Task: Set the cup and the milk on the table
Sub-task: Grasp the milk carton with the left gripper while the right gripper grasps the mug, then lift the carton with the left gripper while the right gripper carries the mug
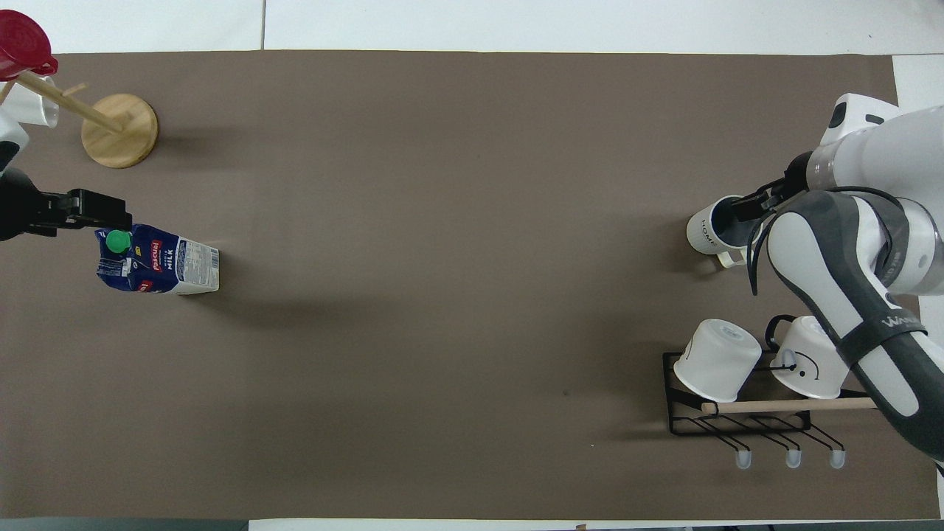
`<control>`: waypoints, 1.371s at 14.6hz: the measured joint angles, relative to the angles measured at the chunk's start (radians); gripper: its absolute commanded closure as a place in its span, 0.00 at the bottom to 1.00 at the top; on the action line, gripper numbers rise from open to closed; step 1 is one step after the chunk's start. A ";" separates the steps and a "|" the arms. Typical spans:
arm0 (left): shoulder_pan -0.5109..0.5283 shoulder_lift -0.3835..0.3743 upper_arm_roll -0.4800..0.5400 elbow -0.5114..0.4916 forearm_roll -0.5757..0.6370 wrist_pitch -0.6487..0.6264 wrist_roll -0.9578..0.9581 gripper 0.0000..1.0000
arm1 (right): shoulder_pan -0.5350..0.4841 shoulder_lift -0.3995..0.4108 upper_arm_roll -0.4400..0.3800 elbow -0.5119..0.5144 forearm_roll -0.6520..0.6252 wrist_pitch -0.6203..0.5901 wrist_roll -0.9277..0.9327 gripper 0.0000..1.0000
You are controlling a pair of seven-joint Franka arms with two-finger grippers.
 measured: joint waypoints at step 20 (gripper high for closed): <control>0.028 -0.011 0.002 -0.212 0.000 0.246 0.001 1.00 | 0.165 0.028 0.010 0.166 0.018 -0.190 0.193 1.00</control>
